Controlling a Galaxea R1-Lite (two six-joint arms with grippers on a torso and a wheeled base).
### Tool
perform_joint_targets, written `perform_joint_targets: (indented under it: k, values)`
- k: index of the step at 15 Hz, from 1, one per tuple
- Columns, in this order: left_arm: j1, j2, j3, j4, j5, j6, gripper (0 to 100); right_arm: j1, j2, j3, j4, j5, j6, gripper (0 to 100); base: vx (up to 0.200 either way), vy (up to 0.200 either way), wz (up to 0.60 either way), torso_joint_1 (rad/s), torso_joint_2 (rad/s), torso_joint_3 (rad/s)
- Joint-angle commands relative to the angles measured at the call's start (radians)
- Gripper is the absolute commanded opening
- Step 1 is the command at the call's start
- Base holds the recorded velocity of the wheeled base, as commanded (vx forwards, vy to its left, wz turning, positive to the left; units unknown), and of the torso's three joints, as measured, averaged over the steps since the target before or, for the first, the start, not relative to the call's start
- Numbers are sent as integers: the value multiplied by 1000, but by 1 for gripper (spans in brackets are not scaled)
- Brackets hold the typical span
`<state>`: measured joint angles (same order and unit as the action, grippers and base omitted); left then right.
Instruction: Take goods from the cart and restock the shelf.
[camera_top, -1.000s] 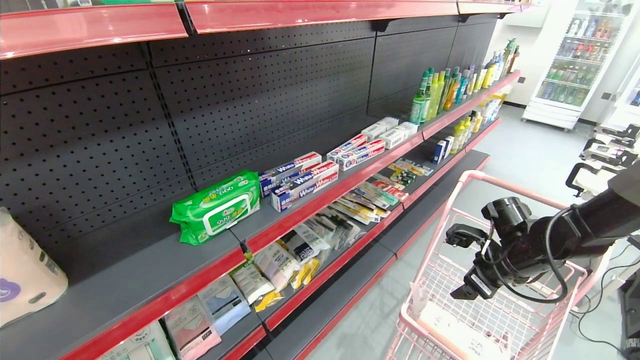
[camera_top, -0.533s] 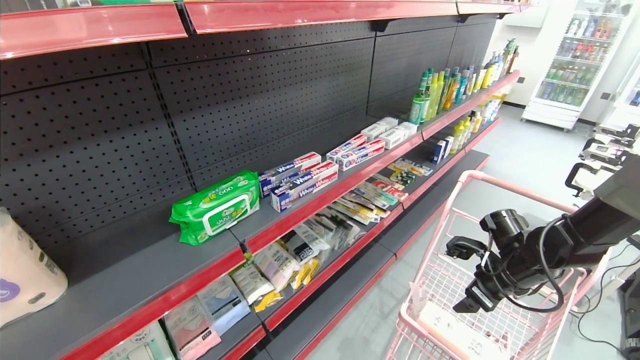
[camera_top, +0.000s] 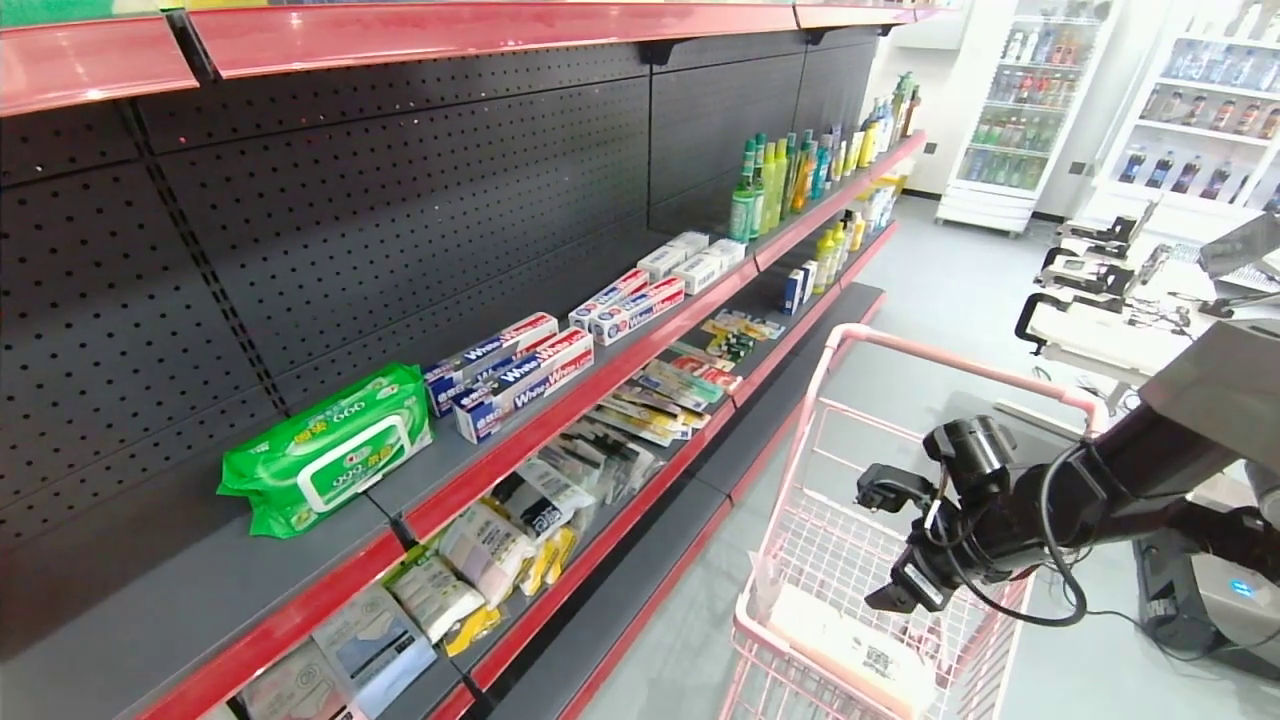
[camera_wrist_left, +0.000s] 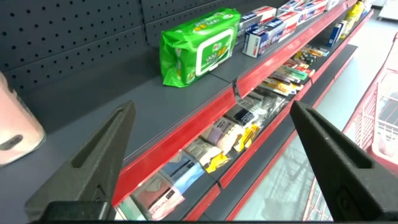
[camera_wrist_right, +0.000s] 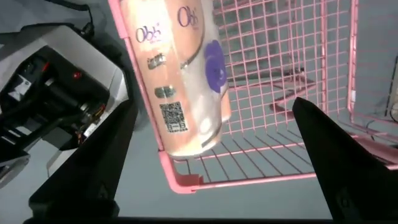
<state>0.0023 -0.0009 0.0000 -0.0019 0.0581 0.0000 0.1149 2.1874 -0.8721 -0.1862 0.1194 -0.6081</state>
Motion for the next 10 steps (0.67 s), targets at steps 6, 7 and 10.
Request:
perform_joint_targets:
  k: [6,7,10]
  values:
    - [1,1,0,-1,0,0,100,83,38,-4,-38,36,-1,100,0,0,0,-11,15,12]
    - [1,1,0,-1,0,0,100,95,54,-4,-58,36,-1,100,0,0,0,-71,144,76]
    - [1,1,0,-1,0,0,100,112,77,-4,-87,36,-2,100,0,0,0,-71,154,76]
